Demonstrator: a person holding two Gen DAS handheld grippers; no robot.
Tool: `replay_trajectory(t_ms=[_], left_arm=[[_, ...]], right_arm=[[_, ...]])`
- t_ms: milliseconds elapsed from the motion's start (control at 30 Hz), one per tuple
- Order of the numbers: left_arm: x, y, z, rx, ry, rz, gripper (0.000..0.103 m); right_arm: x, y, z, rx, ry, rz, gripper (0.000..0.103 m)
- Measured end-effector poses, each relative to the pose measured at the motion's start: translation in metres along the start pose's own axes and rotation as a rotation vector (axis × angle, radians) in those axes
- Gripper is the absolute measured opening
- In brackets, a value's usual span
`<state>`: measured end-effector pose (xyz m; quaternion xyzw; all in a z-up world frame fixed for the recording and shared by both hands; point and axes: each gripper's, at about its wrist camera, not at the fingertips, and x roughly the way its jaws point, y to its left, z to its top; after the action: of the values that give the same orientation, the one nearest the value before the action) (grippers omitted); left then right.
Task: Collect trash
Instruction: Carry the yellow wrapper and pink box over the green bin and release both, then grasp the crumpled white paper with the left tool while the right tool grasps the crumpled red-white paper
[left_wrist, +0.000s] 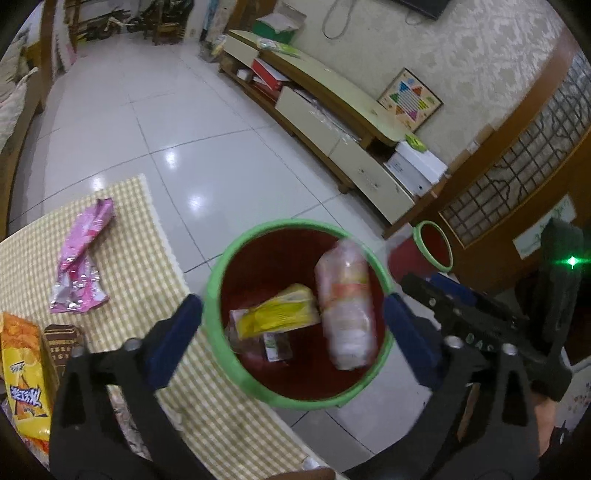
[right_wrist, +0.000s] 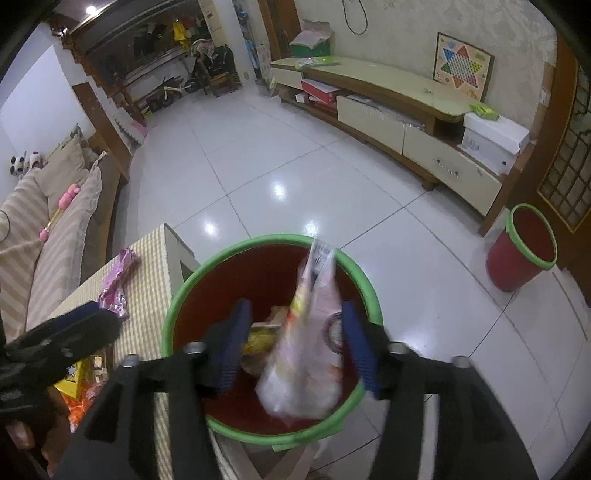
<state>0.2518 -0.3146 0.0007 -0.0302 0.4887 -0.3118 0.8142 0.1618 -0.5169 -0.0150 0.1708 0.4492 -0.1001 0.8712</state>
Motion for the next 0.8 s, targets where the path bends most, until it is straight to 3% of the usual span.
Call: replay_trajectory(t_ms=[133, 333, 500, 800], left_arm=[[-0.013, 0.012, 0.002, -0.040, -0.021, 0.033, 0.097], [-0.039, 0.022, -0.003, -0.034, -0.055, 0.085, 0.098], [-0.069, 0.037, -0.021, -0.015, -0.086, 0.122, 0.098], [-0.136, 0.076, -0.065, -0.028, -0.155, 0.202, 0.098]], right_arm=[[0.000, 0.004, -0.001, -0.011, -0.010, -0.007, 0.080], [0.000, 0.013, -0.001, -0.018, -0.018, 0.003, 0.087], [-0.002, 0.028, -0.006, -0.030, -0.012, 0.040, 0.088], [-0.007, 0.079, -0.026, -0.160, -0.007, 0.068, 0.088]])
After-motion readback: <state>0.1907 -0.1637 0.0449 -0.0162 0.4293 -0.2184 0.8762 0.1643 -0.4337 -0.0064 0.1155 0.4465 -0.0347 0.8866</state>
